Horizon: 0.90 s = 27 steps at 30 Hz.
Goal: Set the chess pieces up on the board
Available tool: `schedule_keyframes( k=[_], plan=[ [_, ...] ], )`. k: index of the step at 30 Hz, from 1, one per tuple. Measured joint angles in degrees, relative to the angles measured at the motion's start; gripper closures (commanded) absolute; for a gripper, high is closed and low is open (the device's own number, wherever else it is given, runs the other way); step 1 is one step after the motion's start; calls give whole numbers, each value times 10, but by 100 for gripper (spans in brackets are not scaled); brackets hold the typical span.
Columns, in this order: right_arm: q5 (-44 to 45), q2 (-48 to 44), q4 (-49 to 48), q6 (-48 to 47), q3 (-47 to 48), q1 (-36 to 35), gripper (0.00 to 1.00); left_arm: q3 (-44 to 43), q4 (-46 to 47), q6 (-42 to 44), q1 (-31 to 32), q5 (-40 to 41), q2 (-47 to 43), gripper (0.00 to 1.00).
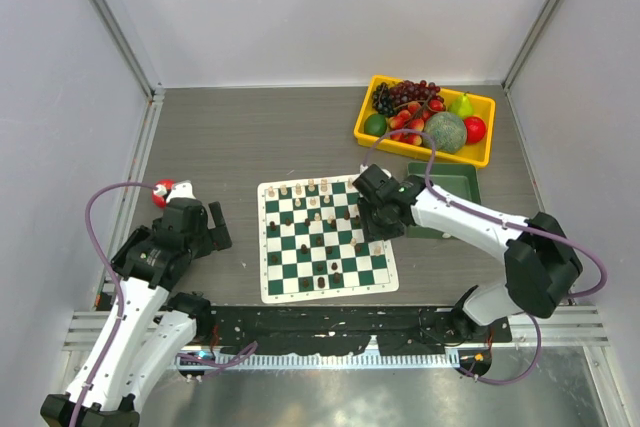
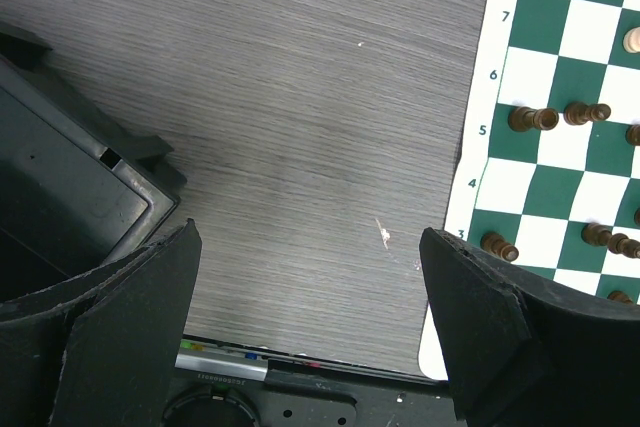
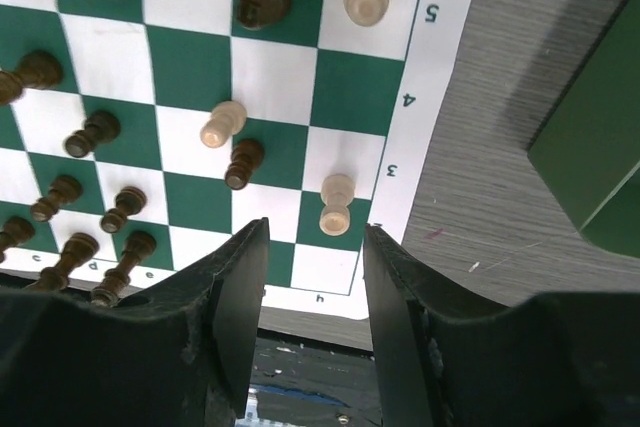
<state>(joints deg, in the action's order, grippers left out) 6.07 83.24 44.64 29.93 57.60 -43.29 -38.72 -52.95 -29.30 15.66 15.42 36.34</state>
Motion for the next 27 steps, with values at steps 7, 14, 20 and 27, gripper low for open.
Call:
schedule_keyframes(
  k=[7,14,20,27],
  plan=[
    [-8,24,0,3,-21,0,60,0,0,0,0,0,0,1],
    [-18,44,-13,2,-23,0,66,0,0,0,0,0,0,1],
    [-26,53,-18,2,-24,0,66,0,0,0,0,0,0,1],
    [-27,53,-18,0,-24,0,70,0,0,0,0,0,3,1]
  ],
)
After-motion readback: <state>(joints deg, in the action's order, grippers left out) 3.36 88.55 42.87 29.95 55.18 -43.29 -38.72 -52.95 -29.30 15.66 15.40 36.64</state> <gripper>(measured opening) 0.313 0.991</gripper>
